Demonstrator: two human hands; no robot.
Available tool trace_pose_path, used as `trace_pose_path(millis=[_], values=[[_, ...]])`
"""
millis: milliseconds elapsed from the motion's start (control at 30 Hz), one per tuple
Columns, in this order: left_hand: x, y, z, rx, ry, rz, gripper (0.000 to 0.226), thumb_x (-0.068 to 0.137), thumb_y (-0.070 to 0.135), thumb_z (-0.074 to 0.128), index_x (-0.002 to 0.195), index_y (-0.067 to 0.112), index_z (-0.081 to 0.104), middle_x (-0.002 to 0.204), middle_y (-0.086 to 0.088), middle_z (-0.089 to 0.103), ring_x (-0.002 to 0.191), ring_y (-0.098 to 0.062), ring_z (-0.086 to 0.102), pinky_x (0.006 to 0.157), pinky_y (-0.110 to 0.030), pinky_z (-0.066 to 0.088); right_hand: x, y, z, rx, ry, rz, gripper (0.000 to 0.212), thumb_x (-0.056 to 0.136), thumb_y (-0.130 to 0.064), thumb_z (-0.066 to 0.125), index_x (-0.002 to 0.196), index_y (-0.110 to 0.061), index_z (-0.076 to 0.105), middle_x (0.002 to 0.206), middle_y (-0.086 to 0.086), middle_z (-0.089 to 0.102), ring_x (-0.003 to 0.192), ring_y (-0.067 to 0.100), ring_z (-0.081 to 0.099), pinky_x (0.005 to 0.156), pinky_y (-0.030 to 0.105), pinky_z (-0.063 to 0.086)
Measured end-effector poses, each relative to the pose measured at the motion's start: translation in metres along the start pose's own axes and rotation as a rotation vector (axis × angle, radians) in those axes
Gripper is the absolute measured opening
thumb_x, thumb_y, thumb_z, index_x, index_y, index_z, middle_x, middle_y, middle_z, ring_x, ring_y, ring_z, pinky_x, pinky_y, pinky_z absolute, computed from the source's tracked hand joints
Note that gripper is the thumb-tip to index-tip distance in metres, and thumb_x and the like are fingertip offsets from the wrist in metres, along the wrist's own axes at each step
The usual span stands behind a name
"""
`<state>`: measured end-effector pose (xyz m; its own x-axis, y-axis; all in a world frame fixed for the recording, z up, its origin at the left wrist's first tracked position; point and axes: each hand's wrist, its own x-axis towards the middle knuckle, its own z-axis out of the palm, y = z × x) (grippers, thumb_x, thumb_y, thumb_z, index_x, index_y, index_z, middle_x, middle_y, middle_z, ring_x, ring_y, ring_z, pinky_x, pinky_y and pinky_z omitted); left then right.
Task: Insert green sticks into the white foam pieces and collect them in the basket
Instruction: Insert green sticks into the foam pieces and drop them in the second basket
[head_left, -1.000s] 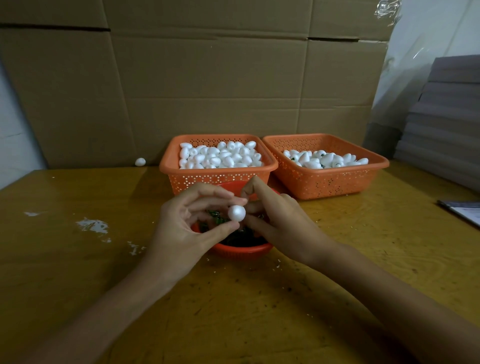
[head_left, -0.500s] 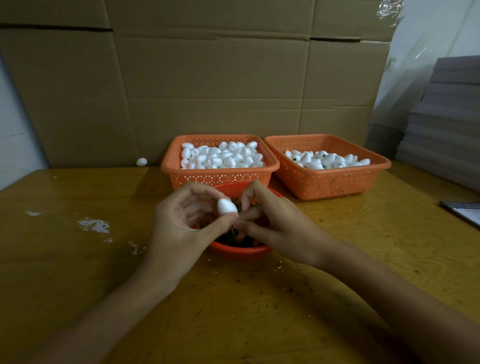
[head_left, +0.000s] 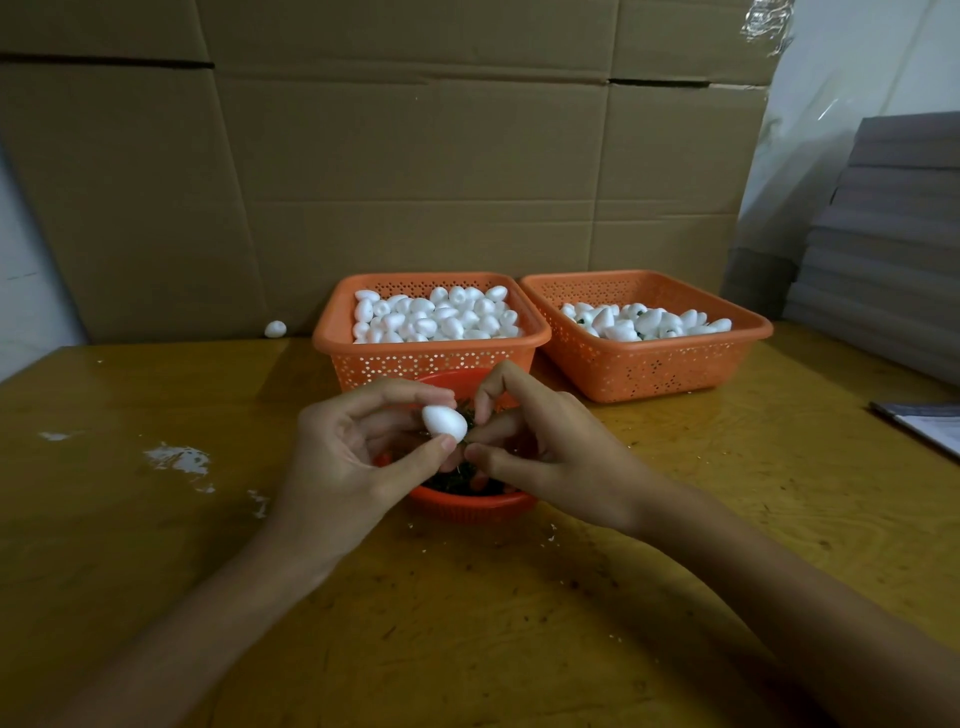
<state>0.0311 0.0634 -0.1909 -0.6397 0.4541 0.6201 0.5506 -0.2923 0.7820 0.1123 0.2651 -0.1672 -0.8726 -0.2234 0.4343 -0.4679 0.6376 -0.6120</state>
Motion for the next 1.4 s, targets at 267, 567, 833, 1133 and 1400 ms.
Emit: trace_pose_path(millis=[267,567,833,1133,1400], values=[[0.0,0.003,0.004,0.11,0.033,0.033,0.034,0.071,0.011,0.09,0.103,0.011,0.078,0.101,-0.005,0.08,0.089,-0.022,0.079,0.079,-0.032,0.064,-0.001,-0.002,-0.004,-0.344,0.01,-0.09,0.025,0.101,-0.019,0.068,0.111,-0.01,0.046,0.079,-0.009,0.071,0.063,0.003,0.048,0.057,0.035,0.041],[-0.003,0.003,0.006,0.11,-0.002,0.061,0.035,0.078,0.015,0.084,0.112,0.02,0.079,0.11,-0.003,0.074,0.099,-0.022,0.077,0.084,-0.026,0.062,-0.002,0.0,-0.008,-0.143,-0.068,-0.035,0.027,0.097,-0.004,0.067,0.106,-0.011,0.043,0.101,-0.012,0.08,0.093,0.006,0.074,0.076,0.045,0.055],[-0.002,-0.001,0.006,0.114,-0.011,0.033,0.037,0.082,0.018,0.085,0.116,0.031,0.079,0.112,-0.001,0.074,0.103,-0.023,0.076,0.086,-0.033,0.063,-0.002,0.002,-0.007,-0.053,-0.074,-0.043,0.026,0.099,-0.003,0.066,0.108,-0.008,0.042,0.106,-0.006,0.08,0.099,0.013,0.075,0.081,0.051,0.056],[-0.012,0.004,0.005,0.782,-0.324,0.233,0.045,0.1,0.054,0.055,0.141,0.038,0.058,0.143,0.019,0.051,0.134,-0.003,0.049,0.106,-0.018,0.042,-0.008,0.061,-0.066,-0.132,0.697,0.268,0.01,0.104,-0.011,0.061,0.112,-0.01,0.054,0.107,-0.003,0.079,0.097,0.019,0.076,0.08,0.044,0.063],[-0.013,0.001,0.006,1.073,-0.47,0.234,0.051,0.104,0.065,0.035,0.104,0.03,0.073,0.108,0.019,0.069,0.103,-0.005,0.063,0.095,-0.033,0.047,-0.021,0.103,-0.094,-0.868,0.656,0.472,0.026,0.107,-0.029,0.053,0.123,-0.016,0.068,0.115,0.011,0.074,0.115,0.035,0.053,0.084,0.046,0.046]])
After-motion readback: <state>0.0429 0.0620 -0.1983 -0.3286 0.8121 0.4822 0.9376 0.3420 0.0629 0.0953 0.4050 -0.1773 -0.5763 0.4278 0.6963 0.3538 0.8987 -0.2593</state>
